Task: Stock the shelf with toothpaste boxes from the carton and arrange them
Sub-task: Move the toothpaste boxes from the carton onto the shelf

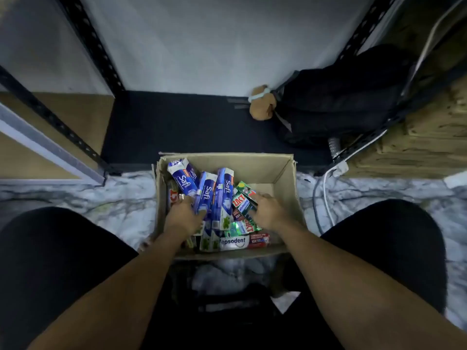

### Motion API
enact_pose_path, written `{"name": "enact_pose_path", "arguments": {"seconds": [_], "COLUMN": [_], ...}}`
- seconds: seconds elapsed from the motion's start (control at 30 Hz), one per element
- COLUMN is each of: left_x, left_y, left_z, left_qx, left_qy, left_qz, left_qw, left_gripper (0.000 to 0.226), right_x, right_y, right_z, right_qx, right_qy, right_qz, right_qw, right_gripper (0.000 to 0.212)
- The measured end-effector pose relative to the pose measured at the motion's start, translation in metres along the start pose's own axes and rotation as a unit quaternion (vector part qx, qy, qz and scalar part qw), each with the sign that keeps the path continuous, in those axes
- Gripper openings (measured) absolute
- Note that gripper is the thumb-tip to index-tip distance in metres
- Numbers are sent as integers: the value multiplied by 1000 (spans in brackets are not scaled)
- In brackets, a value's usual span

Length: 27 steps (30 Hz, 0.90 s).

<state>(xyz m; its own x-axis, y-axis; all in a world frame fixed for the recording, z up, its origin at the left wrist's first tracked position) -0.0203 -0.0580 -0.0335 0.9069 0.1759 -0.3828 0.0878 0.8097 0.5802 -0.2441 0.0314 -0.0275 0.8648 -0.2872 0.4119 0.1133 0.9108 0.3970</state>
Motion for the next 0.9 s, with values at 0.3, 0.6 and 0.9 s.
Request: {"name": "enact_pose_path", "arguments": {"seconds": [0.3, 0.6, 0.9], "left_x": [16, 26, 25], "left_y": [-41, -52, -50], "left_z": [-43, -60, -49], "left_qx": [-18, 47, 24], "left_qy": [110, 169, 173], "left_qz": [81, 71, 25], "left_qw": [990, 982, 984], "left_gripper": [37, 59, 53], "right_x": [-23, -25, -18], "right_y": [-42, -44, -47], "right_z": [-47, -63, -62], "right_qx": [24, 6, 39], "right_qy": [-23, 34, 83], "right_qz": [-7, 3, -21], "right_qw": [999, 999, 996], "right_gripper": [63, 73, 82]}}
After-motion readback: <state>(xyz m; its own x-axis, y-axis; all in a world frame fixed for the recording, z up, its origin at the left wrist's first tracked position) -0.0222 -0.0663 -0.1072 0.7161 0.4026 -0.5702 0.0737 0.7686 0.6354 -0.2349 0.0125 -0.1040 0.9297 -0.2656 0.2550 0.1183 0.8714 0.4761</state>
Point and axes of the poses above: each hand's wrist, its own y-axis away from the middle knuckle, its own z-axis out of the back of the hand, x = y × z, the point moved 7 cm from there along -y, towards the middle knuckle, and after that the axes turned 13 degrees about z, right-handed, at the moved point
